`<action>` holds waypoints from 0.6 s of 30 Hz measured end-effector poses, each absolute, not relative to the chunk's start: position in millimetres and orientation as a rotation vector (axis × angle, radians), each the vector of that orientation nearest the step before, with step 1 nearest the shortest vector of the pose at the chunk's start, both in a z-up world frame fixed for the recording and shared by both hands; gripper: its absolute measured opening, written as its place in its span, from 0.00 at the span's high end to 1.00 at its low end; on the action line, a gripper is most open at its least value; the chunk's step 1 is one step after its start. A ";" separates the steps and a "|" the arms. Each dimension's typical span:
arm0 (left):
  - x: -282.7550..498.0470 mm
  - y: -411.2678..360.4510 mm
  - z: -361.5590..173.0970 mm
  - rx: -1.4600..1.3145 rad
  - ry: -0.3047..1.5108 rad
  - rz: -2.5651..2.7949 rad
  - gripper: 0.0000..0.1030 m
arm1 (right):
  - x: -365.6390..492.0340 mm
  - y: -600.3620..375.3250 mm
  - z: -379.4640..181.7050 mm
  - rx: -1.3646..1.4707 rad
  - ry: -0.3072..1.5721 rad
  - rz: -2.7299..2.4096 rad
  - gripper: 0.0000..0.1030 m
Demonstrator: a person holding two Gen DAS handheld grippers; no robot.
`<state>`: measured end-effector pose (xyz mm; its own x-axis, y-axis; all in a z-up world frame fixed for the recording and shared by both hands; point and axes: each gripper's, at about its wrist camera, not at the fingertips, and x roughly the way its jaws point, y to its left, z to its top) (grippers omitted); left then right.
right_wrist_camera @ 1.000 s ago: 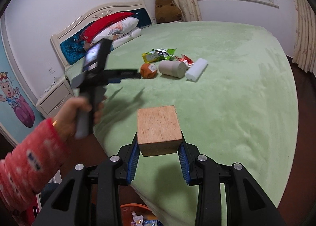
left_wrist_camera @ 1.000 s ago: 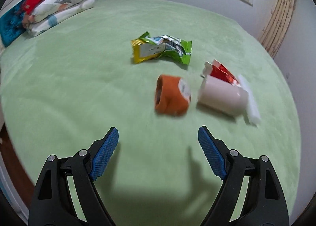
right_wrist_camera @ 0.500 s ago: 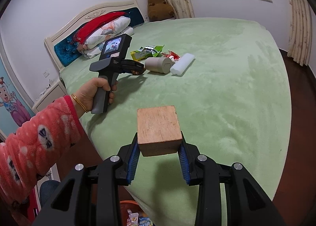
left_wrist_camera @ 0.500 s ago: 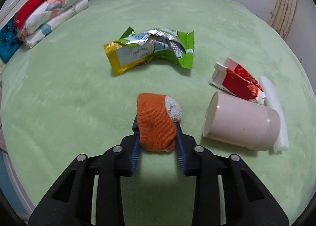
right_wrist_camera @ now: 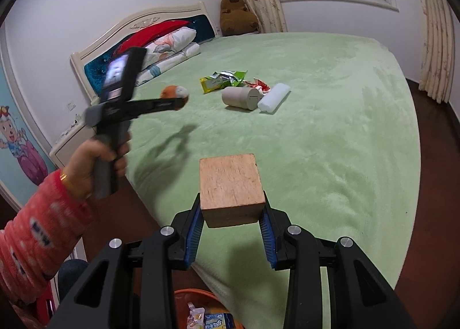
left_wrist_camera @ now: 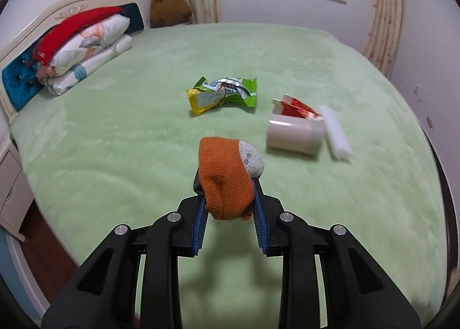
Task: Collect trash
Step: 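Grasp the orange sock with the left tool while the right tool holds the block, then lower the sock and block into the orange bucket and open both tools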
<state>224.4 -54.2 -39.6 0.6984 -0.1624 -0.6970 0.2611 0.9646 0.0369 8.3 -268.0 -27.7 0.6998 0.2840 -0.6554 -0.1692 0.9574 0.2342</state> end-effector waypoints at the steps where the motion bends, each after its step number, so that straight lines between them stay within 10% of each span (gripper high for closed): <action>1: 207.8 -48.2 -35.0 0.124 0.750 -0.237 0.73 | 3.8 -265.5 -26.2 0.160 0.751 0.258 0.65; 18: 10.5 -3.1 -77.3 0.124 0.787 -0.252 0.73 | -68.8 -207.8 -63.6 0.091 0.853 0.344 0.65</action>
